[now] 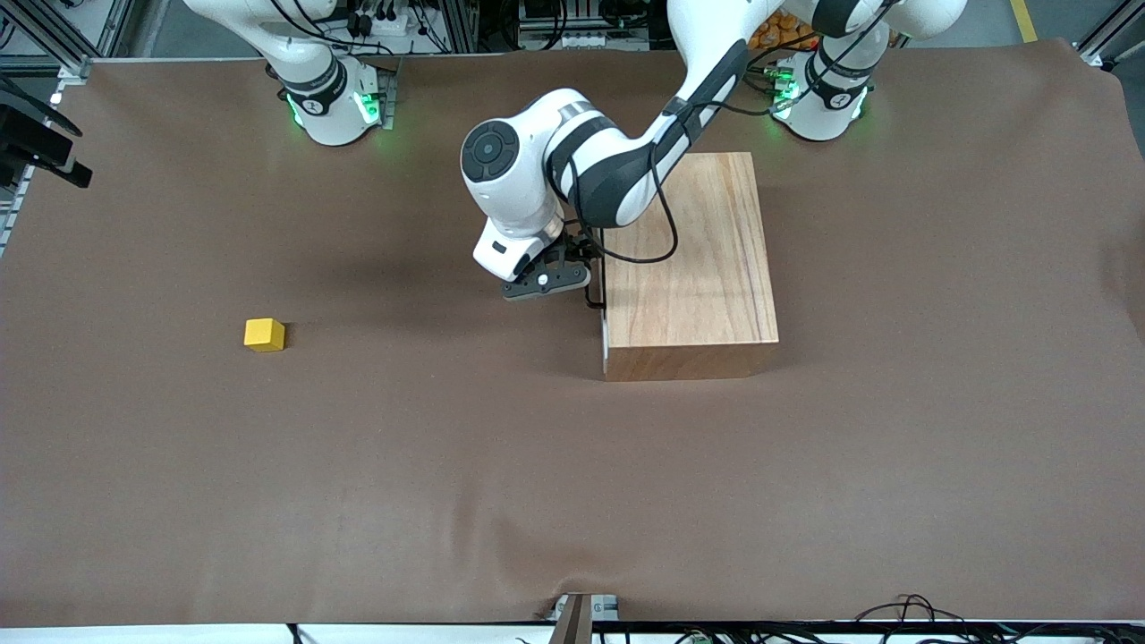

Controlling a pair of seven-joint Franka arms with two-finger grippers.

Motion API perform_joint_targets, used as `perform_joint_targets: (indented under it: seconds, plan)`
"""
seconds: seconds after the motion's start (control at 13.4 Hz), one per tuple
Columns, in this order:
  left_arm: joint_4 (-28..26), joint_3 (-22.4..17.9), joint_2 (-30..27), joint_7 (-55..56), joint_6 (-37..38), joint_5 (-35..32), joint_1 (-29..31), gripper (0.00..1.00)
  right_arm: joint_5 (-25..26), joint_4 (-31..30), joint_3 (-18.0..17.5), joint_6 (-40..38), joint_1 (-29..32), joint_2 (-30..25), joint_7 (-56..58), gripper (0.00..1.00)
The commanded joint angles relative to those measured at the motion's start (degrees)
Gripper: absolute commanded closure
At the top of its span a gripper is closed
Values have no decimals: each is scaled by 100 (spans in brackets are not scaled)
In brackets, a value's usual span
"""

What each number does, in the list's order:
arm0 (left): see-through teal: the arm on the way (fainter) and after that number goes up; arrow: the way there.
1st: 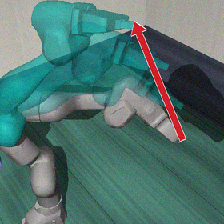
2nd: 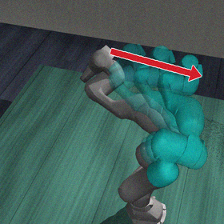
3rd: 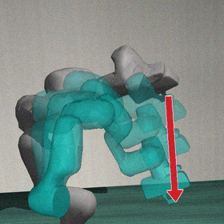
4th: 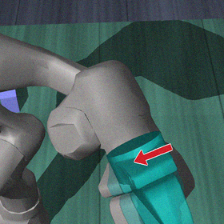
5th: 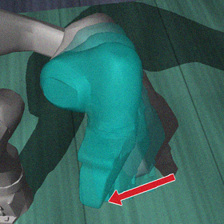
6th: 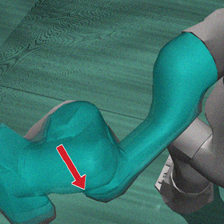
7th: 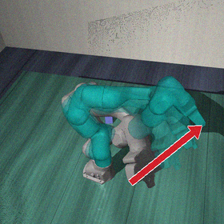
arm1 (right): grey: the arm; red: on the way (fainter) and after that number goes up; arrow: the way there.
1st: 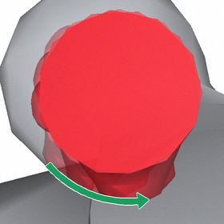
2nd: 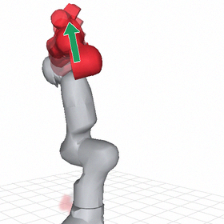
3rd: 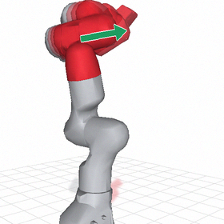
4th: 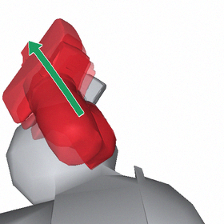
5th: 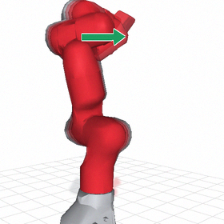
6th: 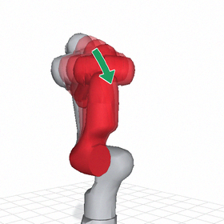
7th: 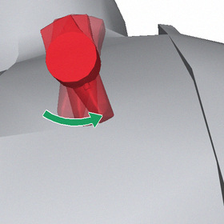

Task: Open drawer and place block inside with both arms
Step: 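Reach the left gripper across the box down to the black drawer handle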

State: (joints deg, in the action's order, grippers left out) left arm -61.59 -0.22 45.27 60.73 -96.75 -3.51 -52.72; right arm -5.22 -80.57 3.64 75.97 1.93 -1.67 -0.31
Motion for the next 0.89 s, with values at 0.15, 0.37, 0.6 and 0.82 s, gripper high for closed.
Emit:
perform_joint_targets:
  seconds: [0.15, 0.37, 0.6, 0.82]
  plan:
    - [112, -30, 174, 35, 236, -159, -72, 0, -58, 24, -65, -47, 106, -26, 84, 0]
    - [121, -30, 254, 18, 227, -159, -107, 0, -58, 24, -65, -47, 106, -26, 84, 0]
    - [121, -30, 342, 9, 218, -237, -115, 0, -58, 24, -65, -47, 106, -26, 84, 0]
    - [121, -22, 394, -9, 192, -255, -133, 0, -58, 16, -65, -56, 115, -17, 84, 0]
